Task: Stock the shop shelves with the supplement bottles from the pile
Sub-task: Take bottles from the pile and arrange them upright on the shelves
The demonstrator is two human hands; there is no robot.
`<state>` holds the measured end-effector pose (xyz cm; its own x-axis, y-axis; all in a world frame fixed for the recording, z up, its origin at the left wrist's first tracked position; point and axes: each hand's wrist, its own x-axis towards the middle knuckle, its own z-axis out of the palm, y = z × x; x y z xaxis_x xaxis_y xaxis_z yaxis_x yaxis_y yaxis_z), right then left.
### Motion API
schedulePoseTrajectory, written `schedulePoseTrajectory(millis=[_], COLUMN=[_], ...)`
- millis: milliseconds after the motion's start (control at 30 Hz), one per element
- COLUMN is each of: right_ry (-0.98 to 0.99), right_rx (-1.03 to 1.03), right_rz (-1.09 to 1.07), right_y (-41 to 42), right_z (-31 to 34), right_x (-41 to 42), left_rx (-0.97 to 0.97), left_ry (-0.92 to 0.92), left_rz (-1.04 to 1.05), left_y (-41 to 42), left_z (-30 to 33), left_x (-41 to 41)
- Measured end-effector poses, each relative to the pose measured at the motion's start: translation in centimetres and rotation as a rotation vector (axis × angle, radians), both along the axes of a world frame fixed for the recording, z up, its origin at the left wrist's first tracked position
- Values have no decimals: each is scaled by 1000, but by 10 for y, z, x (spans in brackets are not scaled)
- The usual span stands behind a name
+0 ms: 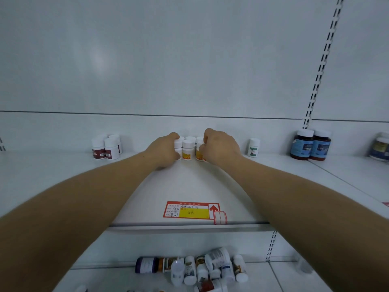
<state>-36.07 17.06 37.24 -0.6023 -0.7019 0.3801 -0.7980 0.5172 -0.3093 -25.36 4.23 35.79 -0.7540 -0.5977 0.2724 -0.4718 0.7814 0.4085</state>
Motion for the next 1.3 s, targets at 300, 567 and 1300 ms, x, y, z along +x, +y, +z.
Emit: schedulePoseTrajectory(millis=[300,567,1300], right_ry=[-42,-163,-50], right_rx=[-14,25,47], right_rz=[-100,11,95], right_y=[-1,-9,-5], right_z=[-4,-10,-7], right_x=[-29,-28,2], left_rx=[21,-2,21], left_ry=[46,76,-69], left_rz=[-4,-27,-9], left_y=[-1,-1,15], left_z=[-3,-6,10], left_x=[0,2,18])
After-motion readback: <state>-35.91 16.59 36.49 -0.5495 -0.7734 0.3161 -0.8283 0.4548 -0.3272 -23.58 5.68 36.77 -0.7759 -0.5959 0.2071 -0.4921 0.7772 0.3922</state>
